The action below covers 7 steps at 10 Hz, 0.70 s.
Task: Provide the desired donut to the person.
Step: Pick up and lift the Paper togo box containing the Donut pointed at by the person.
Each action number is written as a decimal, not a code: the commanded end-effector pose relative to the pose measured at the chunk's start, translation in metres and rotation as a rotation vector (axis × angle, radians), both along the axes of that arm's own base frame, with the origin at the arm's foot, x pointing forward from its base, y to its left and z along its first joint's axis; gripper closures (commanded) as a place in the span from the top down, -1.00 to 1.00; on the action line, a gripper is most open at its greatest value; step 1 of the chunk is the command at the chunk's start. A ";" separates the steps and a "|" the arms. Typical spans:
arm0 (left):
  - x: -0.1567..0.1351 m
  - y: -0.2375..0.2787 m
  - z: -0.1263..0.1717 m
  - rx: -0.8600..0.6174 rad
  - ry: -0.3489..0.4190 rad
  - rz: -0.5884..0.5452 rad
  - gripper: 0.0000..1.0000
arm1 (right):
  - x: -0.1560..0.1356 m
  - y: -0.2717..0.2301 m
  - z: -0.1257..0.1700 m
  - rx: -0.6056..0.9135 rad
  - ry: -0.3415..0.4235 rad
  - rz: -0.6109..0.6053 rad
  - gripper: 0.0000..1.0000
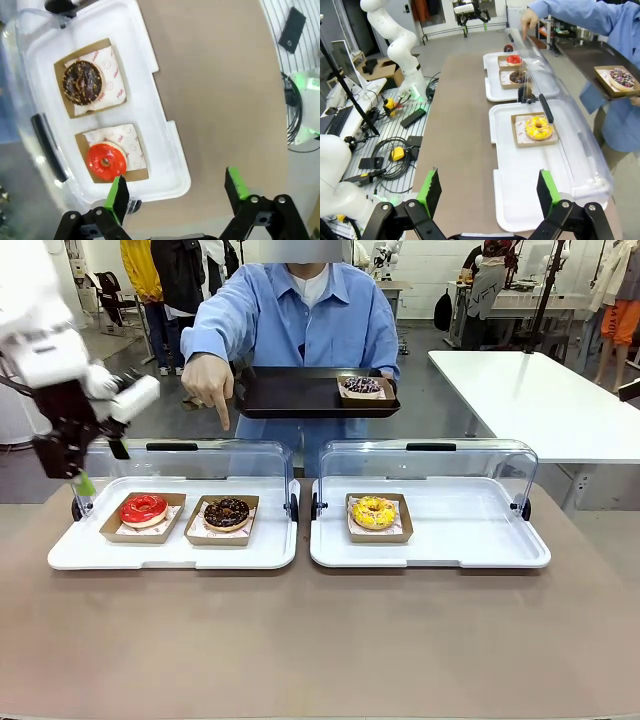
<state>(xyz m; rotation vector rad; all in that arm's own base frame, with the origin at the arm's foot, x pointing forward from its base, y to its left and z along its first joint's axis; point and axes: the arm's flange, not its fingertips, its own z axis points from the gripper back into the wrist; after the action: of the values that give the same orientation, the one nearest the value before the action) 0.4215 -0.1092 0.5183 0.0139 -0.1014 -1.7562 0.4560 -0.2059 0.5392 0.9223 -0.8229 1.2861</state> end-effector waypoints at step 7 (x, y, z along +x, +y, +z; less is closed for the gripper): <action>0.025 -0.059 -0.081 -0.012 0.001 0.008 1.00 | 0.002 -0.001 0.001 0.009 0.001 0.007 1.00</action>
<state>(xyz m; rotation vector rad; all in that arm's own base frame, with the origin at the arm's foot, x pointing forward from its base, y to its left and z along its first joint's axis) 0.4420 -0.1688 0.4288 0.0040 -0.1175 -1.7582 0.4560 -0.2061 0.5390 0.9234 -0.8225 1.2859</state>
